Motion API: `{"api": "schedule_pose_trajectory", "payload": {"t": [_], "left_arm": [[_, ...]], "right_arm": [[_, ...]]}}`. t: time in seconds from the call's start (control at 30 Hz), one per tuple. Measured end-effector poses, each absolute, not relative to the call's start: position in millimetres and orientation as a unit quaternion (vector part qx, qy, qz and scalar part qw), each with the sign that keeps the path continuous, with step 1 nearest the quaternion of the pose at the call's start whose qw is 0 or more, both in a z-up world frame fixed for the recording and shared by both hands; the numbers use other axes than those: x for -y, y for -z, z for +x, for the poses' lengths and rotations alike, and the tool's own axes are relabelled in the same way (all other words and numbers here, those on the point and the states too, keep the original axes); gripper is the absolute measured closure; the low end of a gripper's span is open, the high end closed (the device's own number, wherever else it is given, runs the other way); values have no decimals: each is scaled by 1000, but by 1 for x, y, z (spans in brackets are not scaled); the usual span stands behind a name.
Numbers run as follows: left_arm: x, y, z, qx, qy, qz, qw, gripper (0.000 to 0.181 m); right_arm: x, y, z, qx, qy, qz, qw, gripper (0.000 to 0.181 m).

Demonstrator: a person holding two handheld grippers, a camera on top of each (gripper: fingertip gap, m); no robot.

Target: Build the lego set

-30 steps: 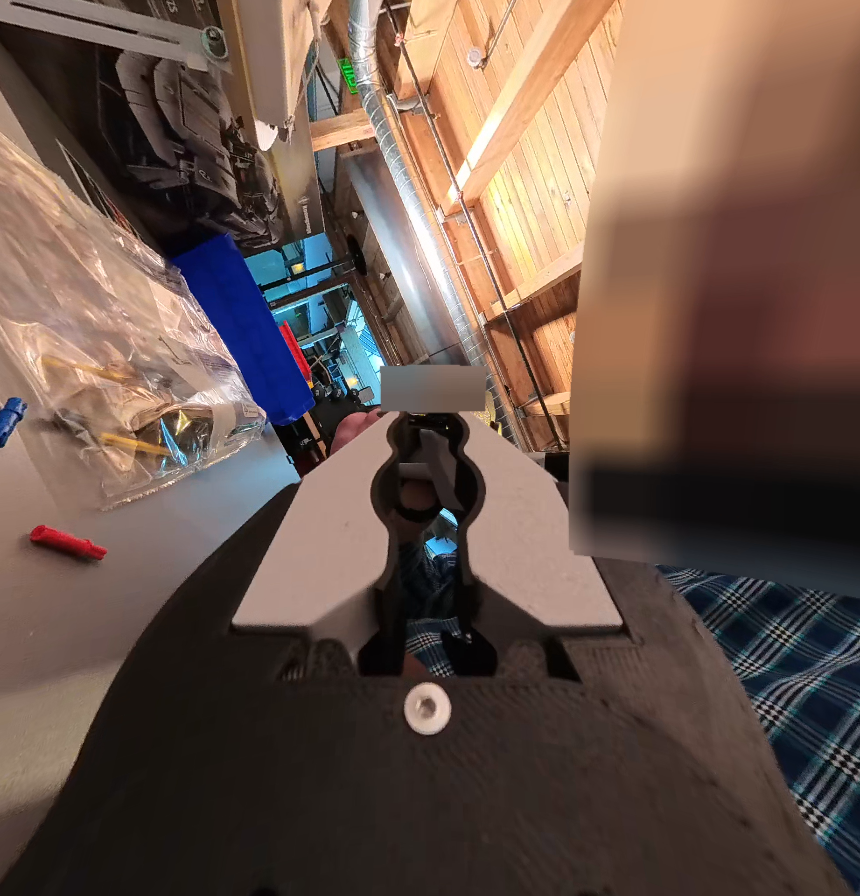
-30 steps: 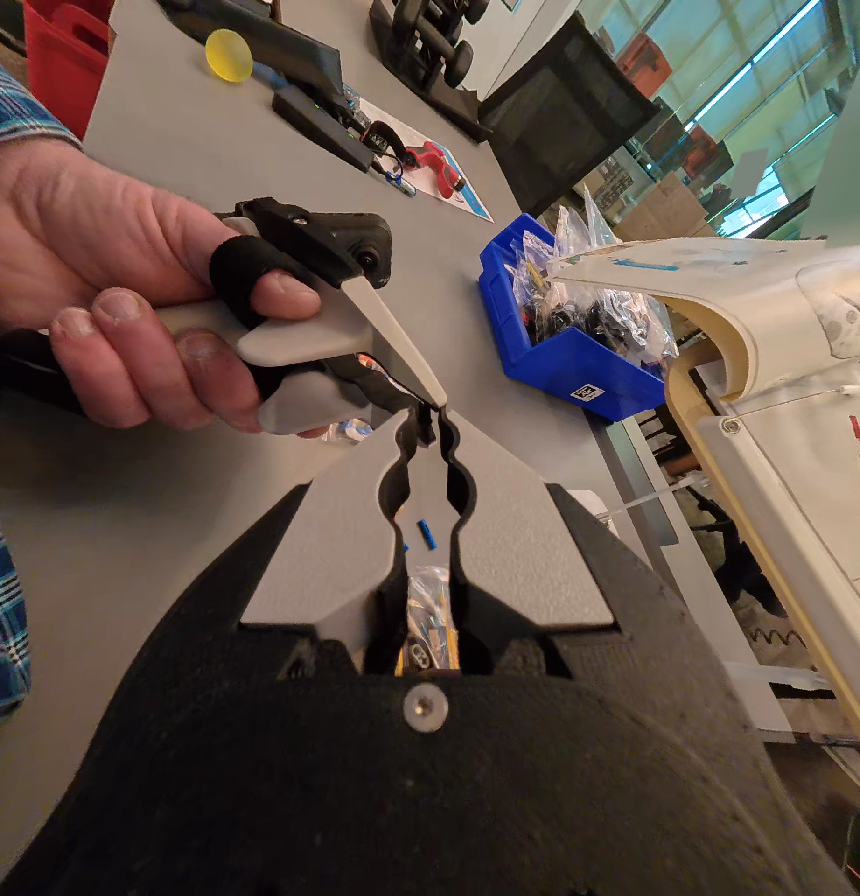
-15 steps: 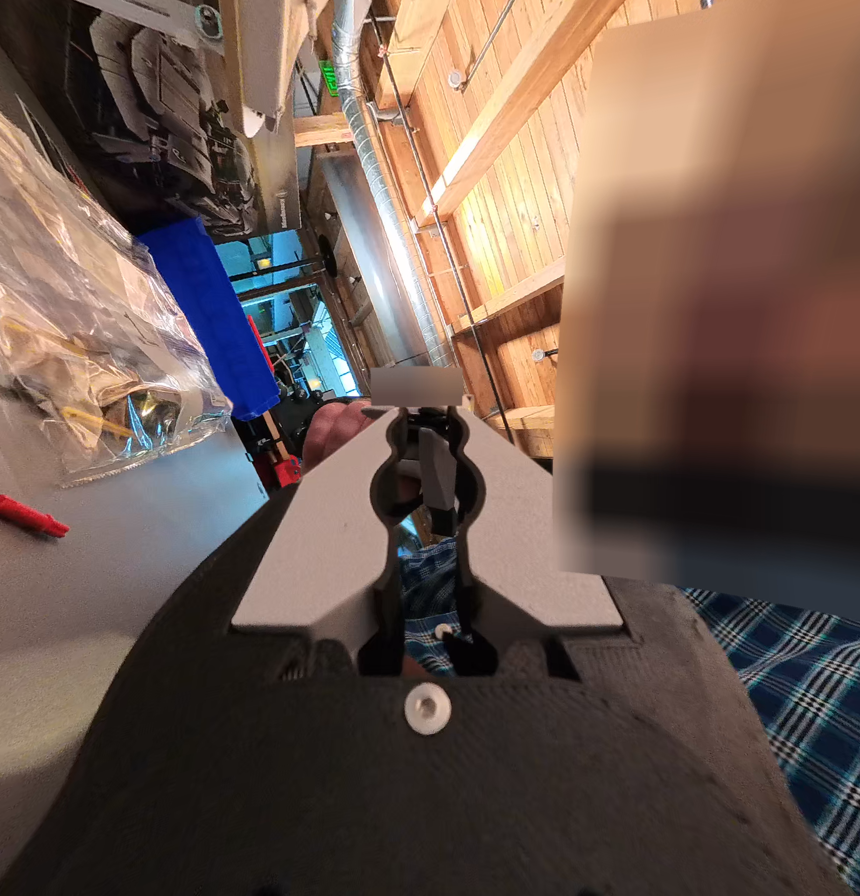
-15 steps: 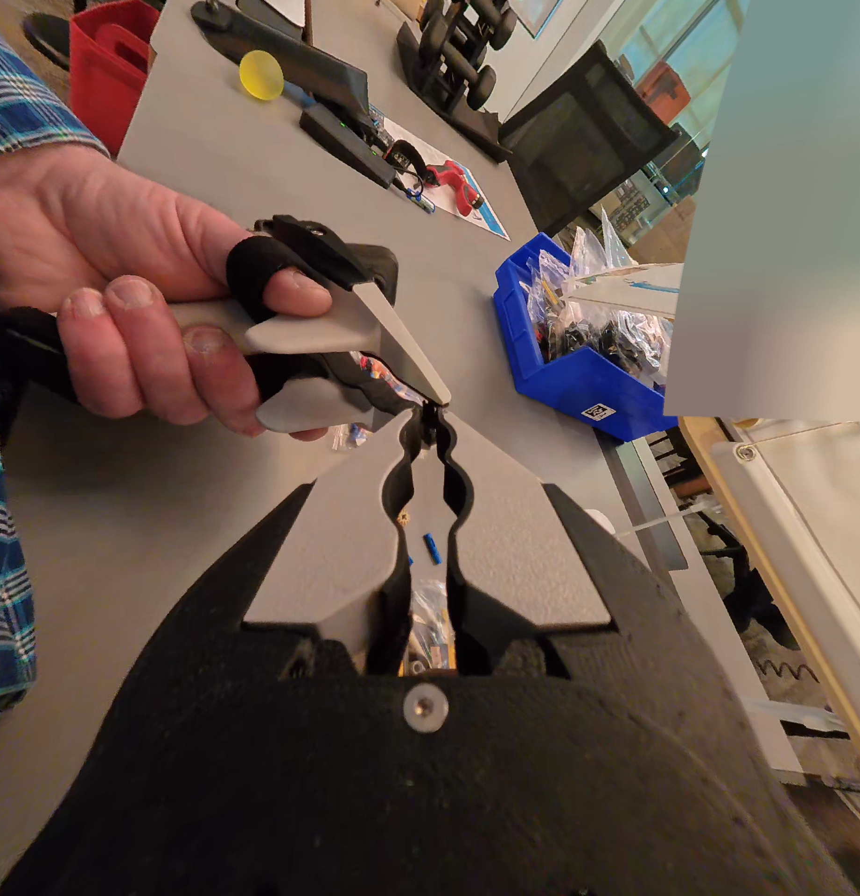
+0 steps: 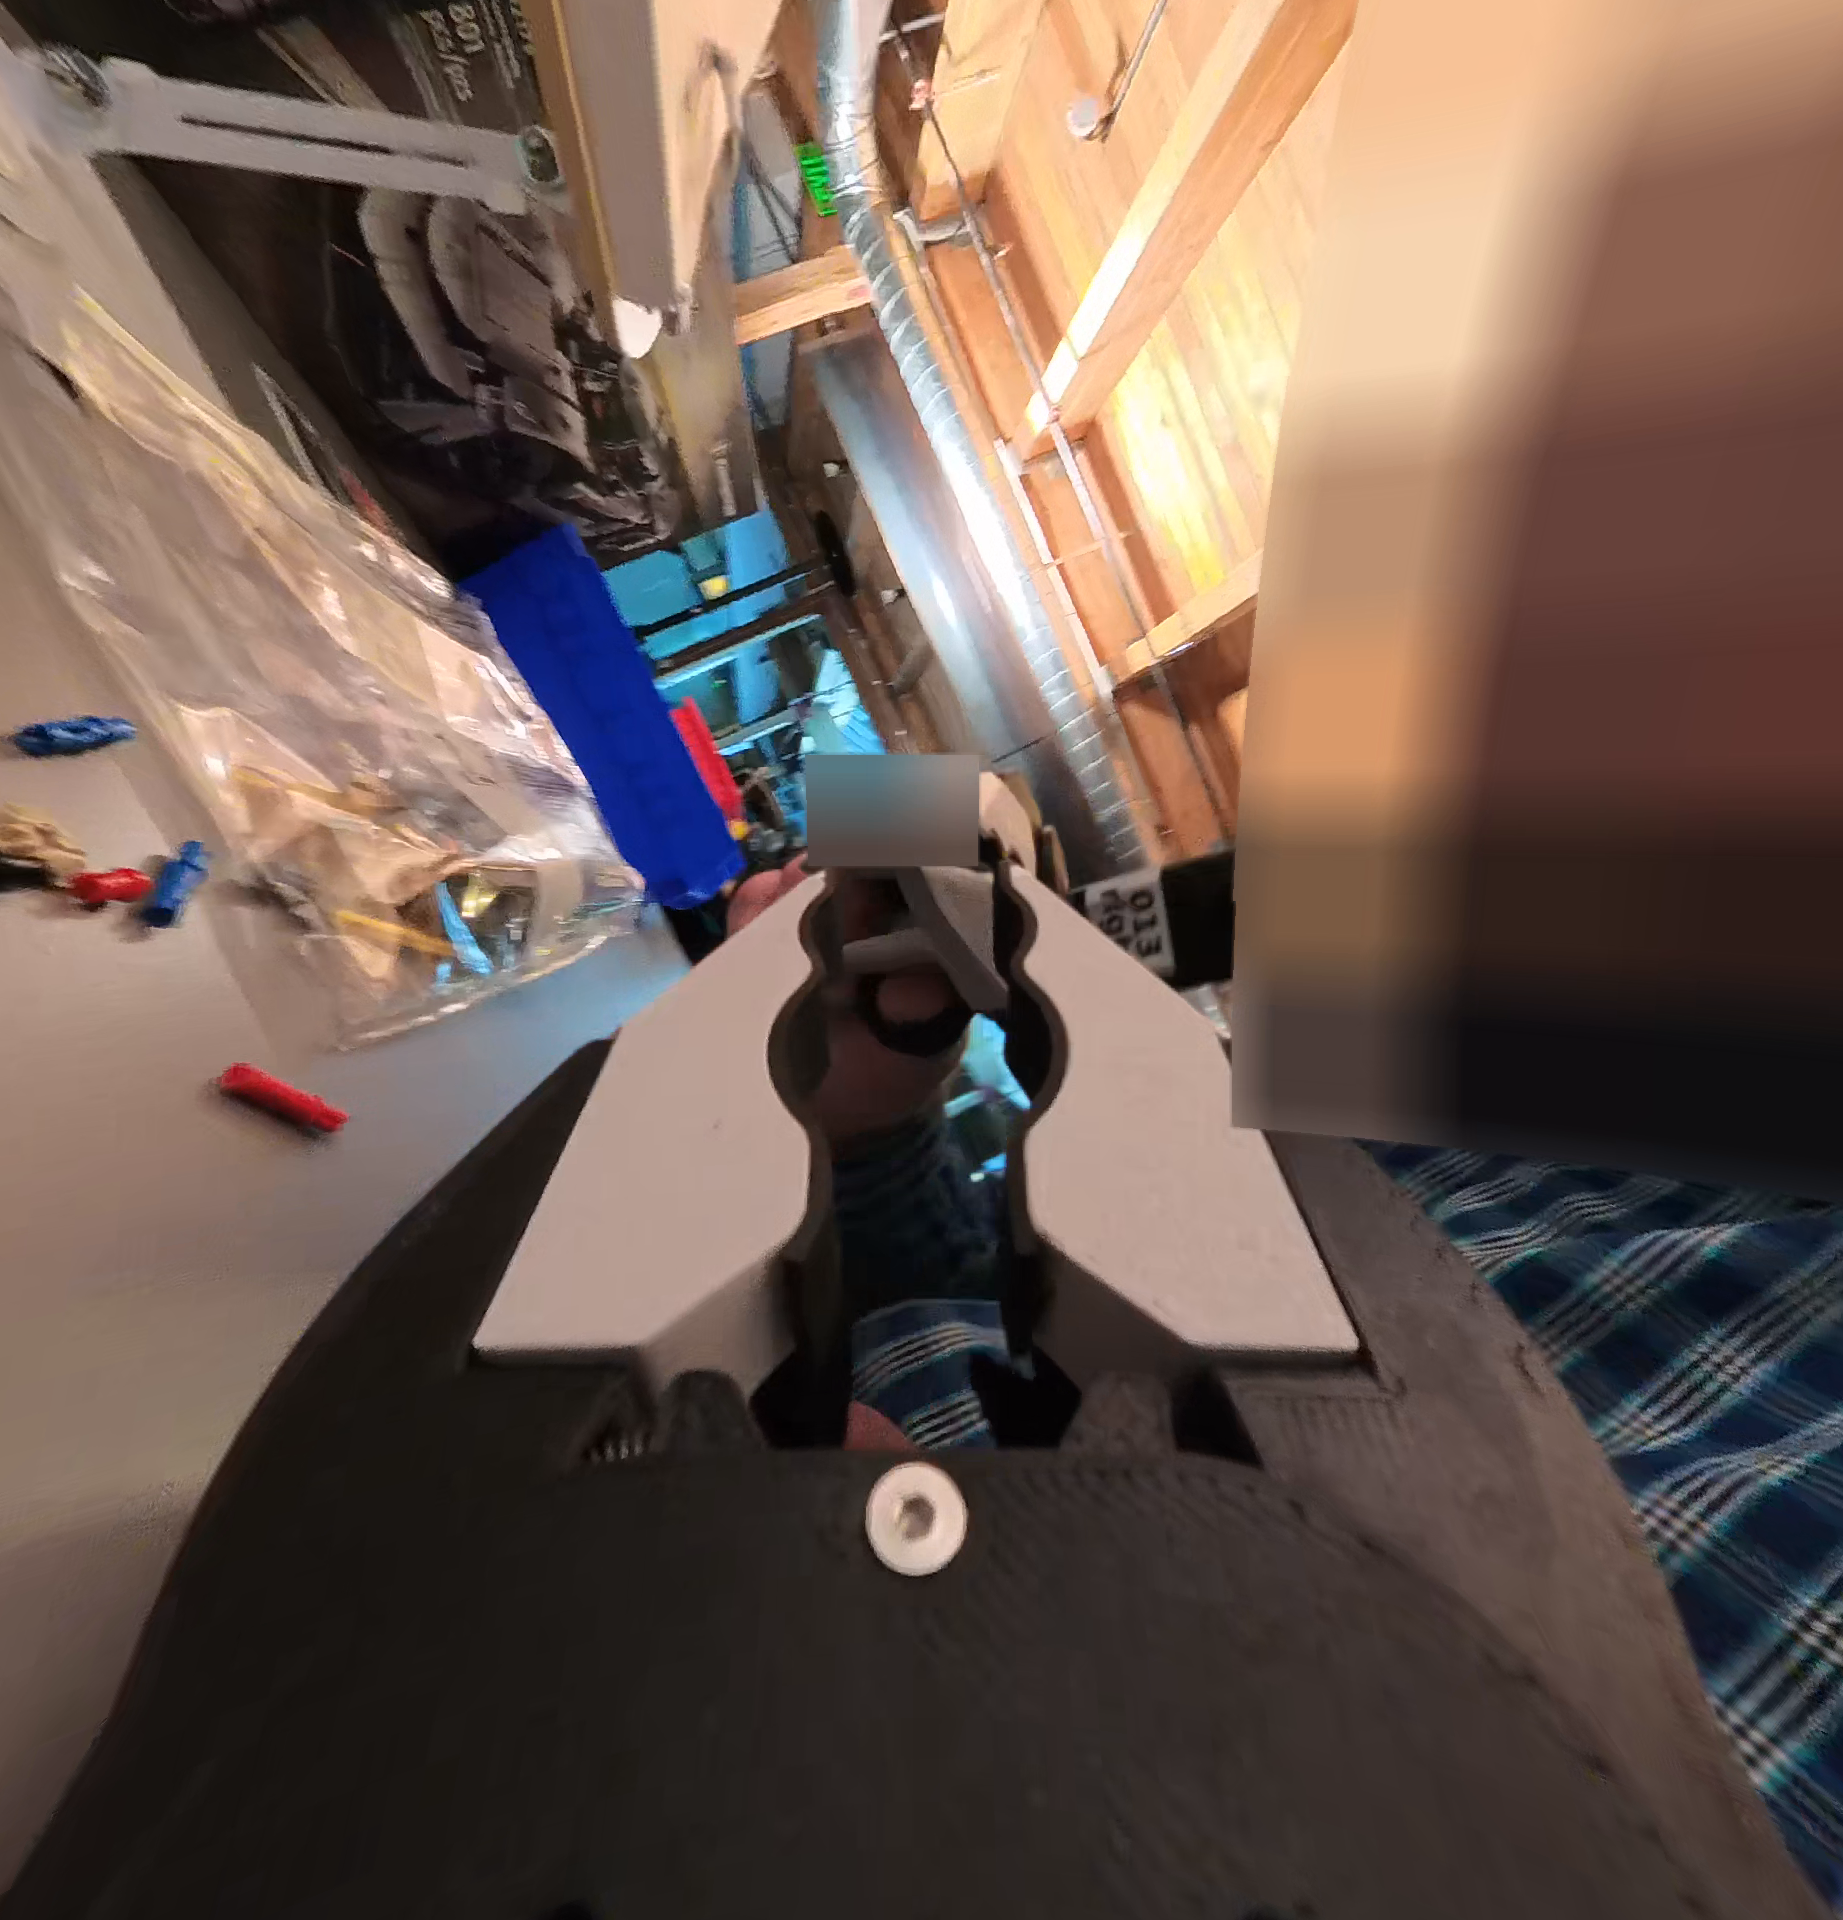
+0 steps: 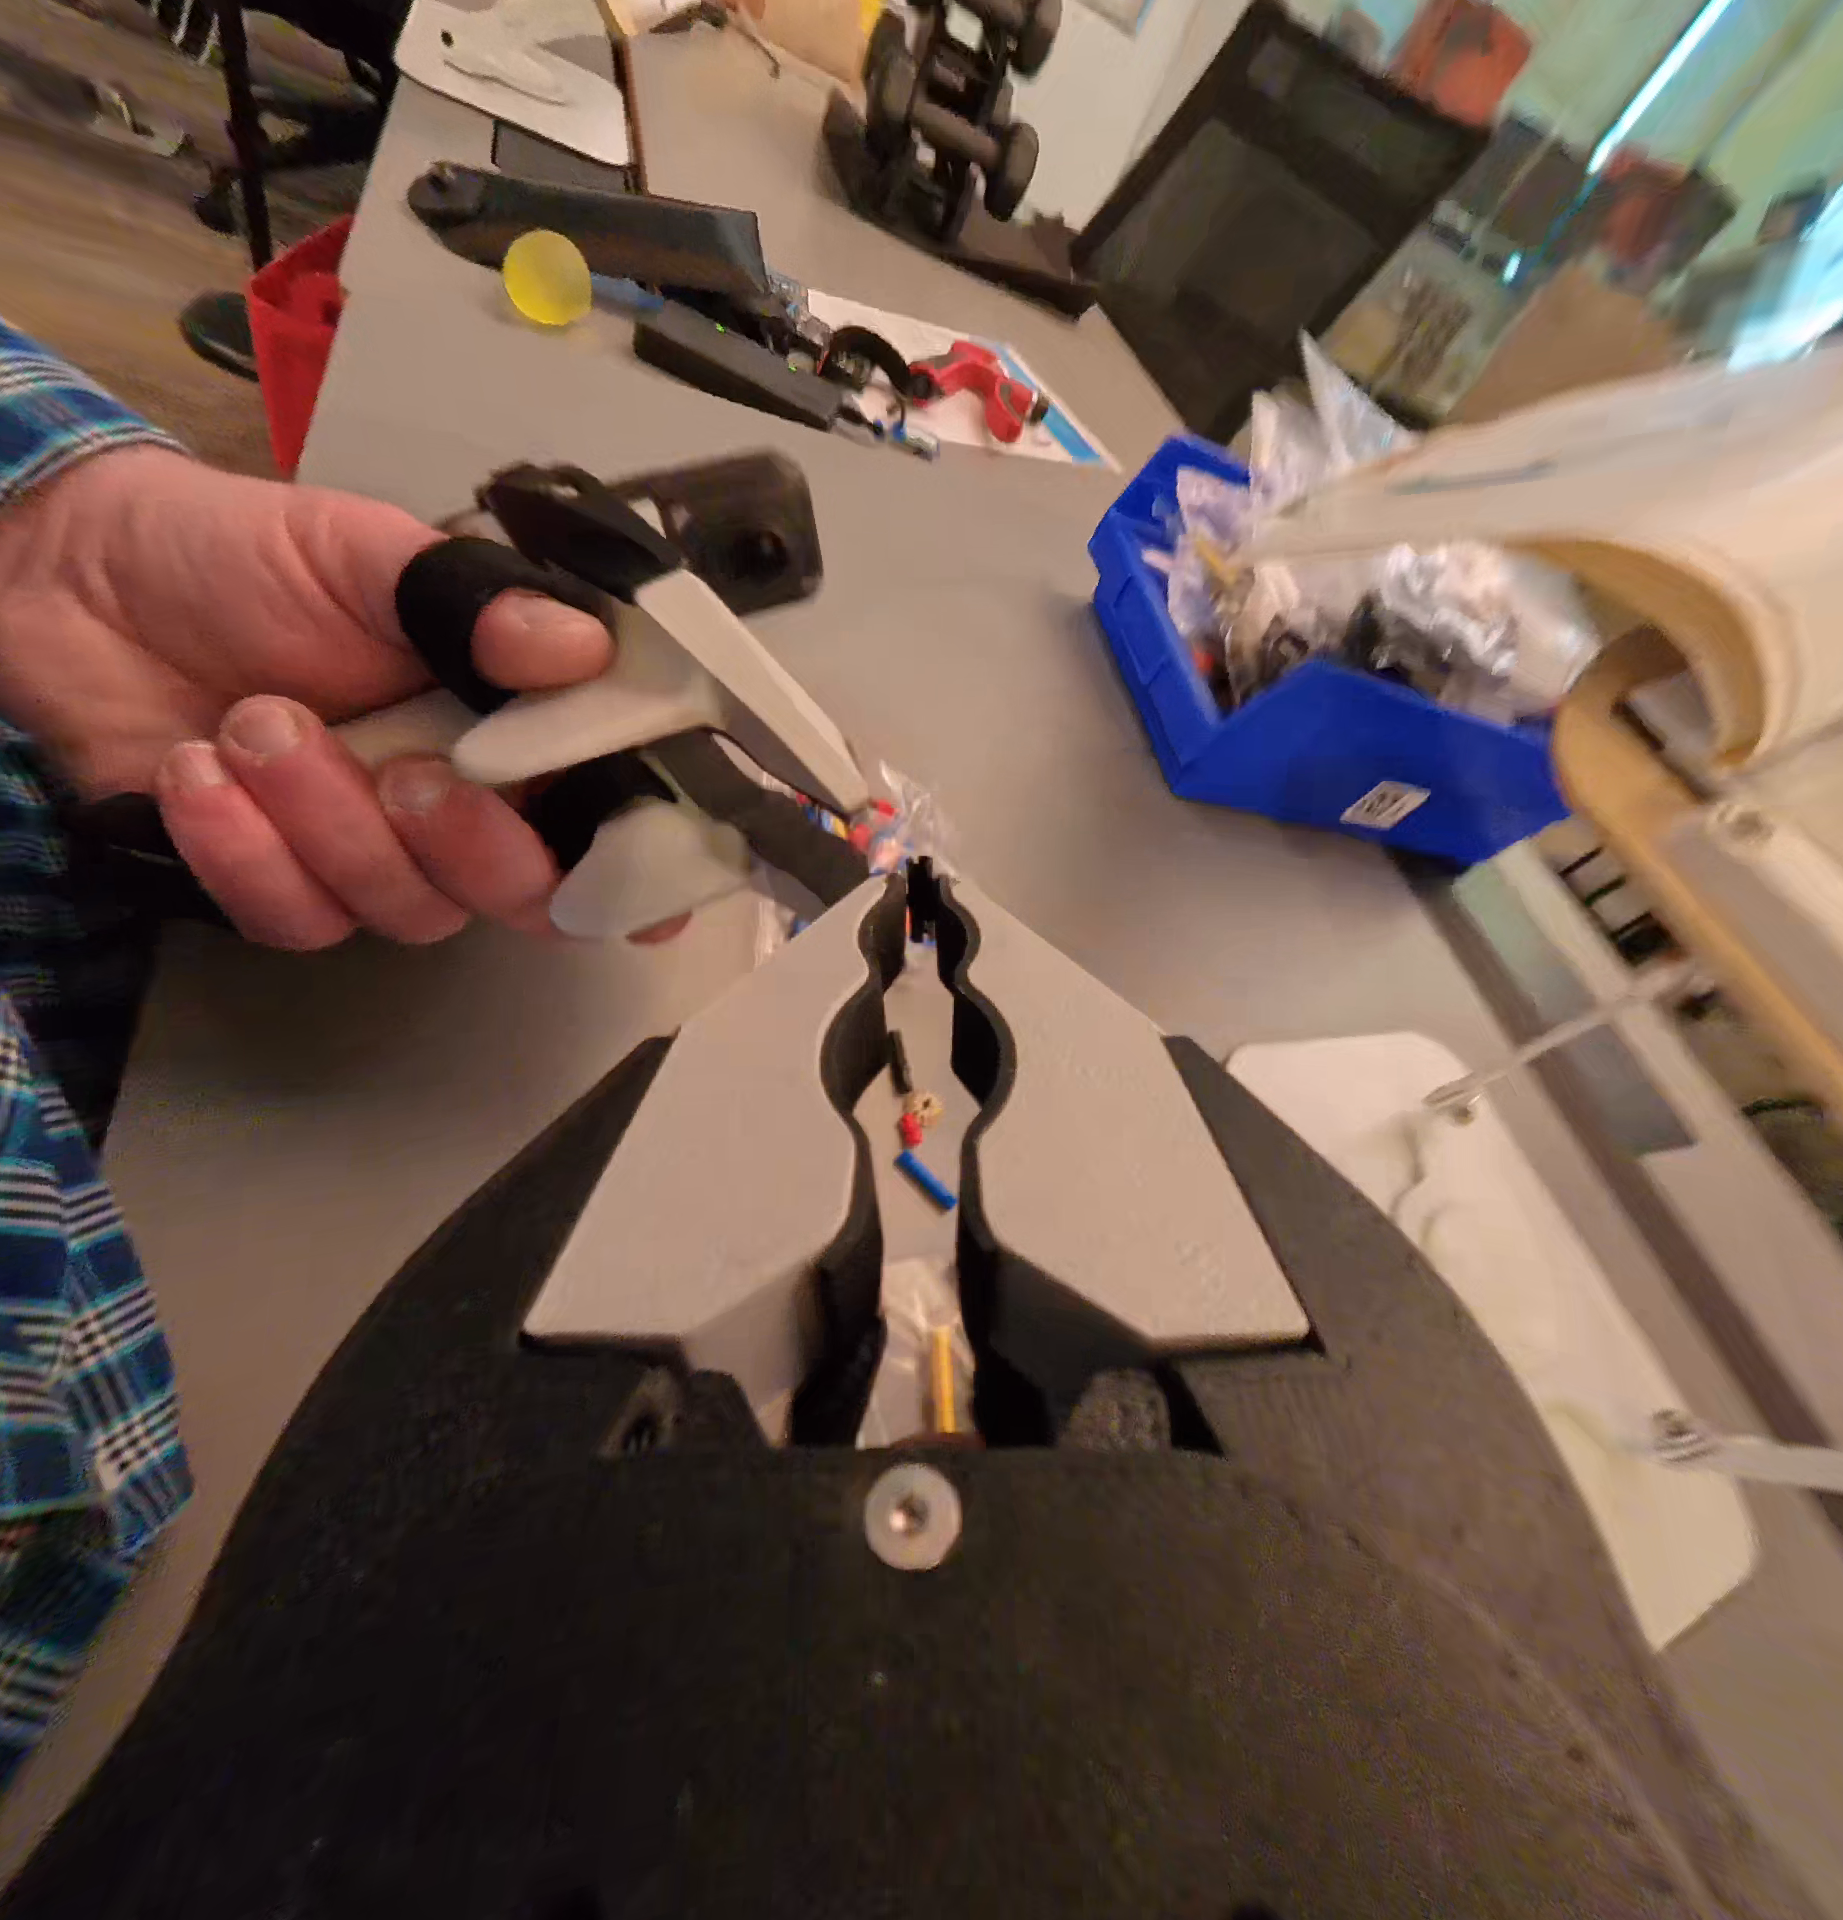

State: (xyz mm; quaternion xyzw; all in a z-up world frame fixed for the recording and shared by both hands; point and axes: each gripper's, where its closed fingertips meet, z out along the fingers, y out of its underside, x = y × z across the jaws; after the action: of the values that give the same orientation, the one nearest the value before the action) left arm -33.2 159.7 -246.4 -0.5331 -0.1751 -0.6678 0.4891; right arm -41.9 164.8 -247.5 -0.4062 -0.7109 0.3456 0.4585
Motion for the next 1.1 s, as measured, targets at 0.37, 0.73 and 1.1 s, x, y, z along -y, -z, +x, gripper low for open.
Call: {"api": "schedule_pose_trajectory", "payload": {"t": [0.37,0.73,1.1], "left_arm": [[-150,284,-57,100,453,-713,526,155],[-145,317,-45,22,341,-799,496,155],[-145,319,-43,13,334,-803,494,155]], "right_arm": [[-189,345,-38,659,-378,-626,178,179],[-189,372,-39,631,-375,-674,80,179],[-193,371,-40,634,-363,-677,88,171]]}}
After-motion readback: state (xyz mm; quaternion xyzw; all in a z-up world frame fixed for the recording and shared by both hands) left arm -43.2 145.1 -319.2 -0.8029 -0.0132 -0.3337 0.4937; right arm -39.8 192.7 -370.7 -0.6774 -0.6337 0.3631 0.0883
